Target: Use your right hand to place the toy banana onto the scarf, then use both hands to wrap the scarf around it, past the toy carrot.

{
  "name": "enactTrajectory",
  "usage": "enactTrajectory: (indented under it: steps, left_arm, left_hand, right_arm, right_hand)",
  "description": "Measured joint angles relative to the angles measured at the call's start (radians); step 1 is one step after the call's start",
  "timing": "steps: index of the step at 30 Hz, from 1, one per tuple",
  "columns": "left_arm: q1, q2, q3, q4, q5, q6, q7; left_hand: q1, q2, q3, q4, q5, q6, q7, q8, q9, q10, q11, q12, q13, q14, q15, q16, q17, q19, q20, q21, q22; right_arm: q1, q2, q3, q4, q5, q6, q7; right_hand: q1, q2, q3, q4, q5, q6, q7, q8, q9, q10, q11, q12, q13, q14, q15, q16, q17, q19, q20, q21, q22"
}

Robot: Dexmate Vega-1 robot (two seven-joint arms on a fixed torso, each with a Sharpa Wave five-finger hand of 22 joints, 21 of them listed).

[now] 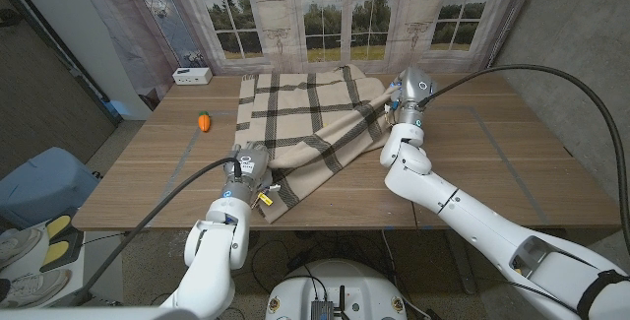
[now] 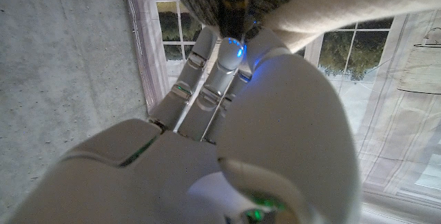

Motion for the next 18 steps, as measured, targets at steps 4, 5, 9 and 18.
enactTrajectory:
  steps: [4, 5, 9, 18]
  left_arm:
    - [0.014, -0.007, -0.016, -0.026, 0.053, -0.021, -0.015]
    - [0.017, -0.011, -0.022, -0.032, 0.067, -0.027, -0.018]
    - [0.026, -0.024, -0.037, -0.047, 0.104, -0.045, -0.026]
    - [0.021, -0.066, -0.087, -0.068, 0.190, -0.112, -0.056]
  left_hand:
    - [-0.010, 0.003, 0.019, 0.019, 0.000, -0.018, -0.006, 0.026, 0.030, -0.009, -0.009, 0.000, 0.004, 0.000, 0.000, 0.000, 0.002, -0.006, -0.002, 0.005, 0.000]
    - [-0.014, 0.002, 0.022, 0.022, 0.004, -0.019, -0.008, 0.033, 0.037, -0.009, -0.009, 0.000, 0.004, 0.000, 0.000, 0.000, 0.002, -0.005, -0.002, 0.005, 0.000]
    - [-0.018, -0.002, 0.030, 0.030, 0.007, -0.020, -0.015, 0.053, 0.055, -0.001, -0.017, 0.000, 0.009, 0.000, 0.000, 0.000, 0.002, -0.005, -0.002, 0.011, 0.000]
    - [-0.026, -0.010, 0.043, 0.035, 0.007, -0.020, -0.015, 0.086, 0.085, 0.007, -0.025, 0.005, 0.009, -0.001, -0.009, 0.000, 0.000, -0.007, -0.011, 0.015, 0.000]
  right_arm:
    - [-0.047, -0.010, 0.038, -0.032, 0.013, 0.005, -0.032]
    - [-0.057, -0.012, 0.046, -0.040, 0.017, 0.008, -0.041]
    - [-0.084, -0.017, 0.071, -0.057, 0.029, 0.018, -0.066]
    - [-0.140, -0.036, 0.133, -0.093, 0.054, 0.040, -0.116]
  right_hand:
    - [0.000, 0.000, 0.000, 0.000, 0.000, 0.000, 0.000, -0.006, 0.000, 0.000, 0.000, 0.001, 0.000, 0.000, 0.000, 0.000, 0.000, 0.000, 0.000, 0.001, 0.000]
    - [0.000, 0.000, 0.000, 0.000, 0.000, 0.000, 0.000, -0.006, 0.000, 0.000, 0.000, 0.001, 0.000, 0.000, 0.000, 0.004, 0.000, -0.002, -0.002, 0.001, -0.002]
    - [0.000, 0.000, 0.002, -0.002, 0.000, 0.000, 0.000, -0.006, 0.000, 0.000, 0.000, 0.003, 0.000, 0.000, 0.000, 0.003, 0.000, -0.007, 0.004, 0.001, -0.005]
    - [0.000, 0.000, 0.008, 0.000, 0.000, 0.000, 0.000, -0.006, 0.000, 0.000, 0.000, 0.003, 0.000, 0.000, 0.000, 0.003, 0.000, -0.007, 0.004, 0.008, -0.005]
